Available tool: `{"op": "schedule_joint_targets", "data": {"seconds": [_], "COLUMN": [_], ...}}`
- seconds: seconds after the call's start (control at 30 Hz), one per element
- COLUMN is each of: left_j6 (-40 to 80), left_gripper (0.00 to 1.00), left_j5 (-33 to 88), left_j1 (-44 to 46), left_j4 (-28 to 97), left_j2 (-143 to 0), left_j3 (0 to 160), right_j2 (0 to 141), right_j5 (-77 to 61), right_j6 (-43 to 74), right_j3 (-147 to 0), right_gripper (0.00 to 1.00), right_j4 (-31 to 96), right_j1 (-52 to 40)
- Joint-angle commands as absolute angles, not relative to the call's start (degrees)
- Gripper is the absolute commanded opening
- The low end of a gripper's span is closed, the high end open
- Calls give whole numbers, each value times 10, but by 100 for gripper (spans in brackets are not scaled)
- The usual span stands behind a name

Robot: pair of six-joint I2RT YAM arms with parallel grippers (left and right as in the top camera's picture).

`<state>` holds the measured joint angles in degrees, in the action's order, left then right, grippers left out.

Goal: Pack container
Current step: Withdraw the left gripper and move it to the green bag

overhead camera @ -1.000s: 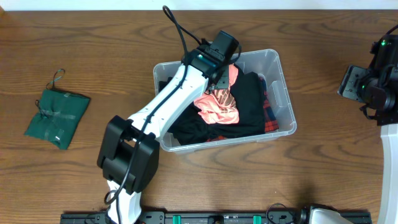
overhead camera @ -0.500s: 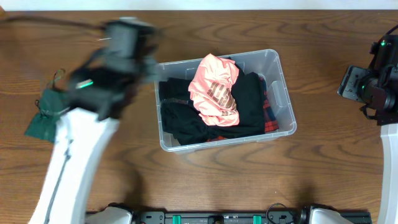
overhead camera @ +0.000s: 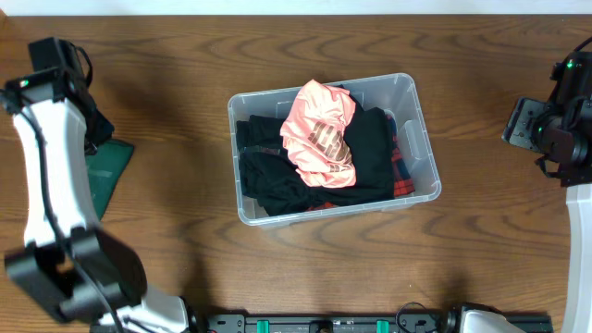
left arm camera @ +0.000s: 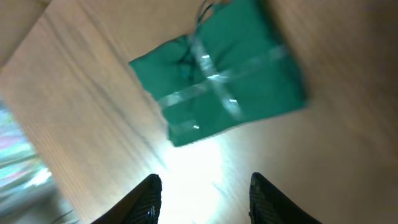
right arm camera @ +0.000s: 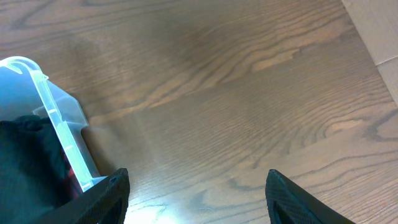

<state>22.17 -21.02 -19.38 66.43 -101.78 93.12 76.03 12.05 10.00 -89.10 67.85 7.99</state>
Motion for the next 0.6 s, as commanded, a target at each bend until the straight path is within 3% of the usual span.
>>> {"op": "schedule_joint_targets", "data": {"seconds": [0.0, 0.17, 0.57], "left_j6": [208, 205, 189], "left_gripper": [46, 46, 69], "left_j5": [-266, -265, -264], "left_j1": [-192, -189, -183], "left_j4": [667, 655, 633], "left_j2": [-1074, -1149, -1246], "left_j3": [927, 927, 921], "right_j2": [761, 761, 761], "right_j5": [126, 126, 126], "right_j6": [96, 96, 95], "right_j3": [-891, -891, -891], "right_gripper": [68, 68, 69], "right_j4": [677, 677, 675], "right_j1": [82, 82, 82]}}
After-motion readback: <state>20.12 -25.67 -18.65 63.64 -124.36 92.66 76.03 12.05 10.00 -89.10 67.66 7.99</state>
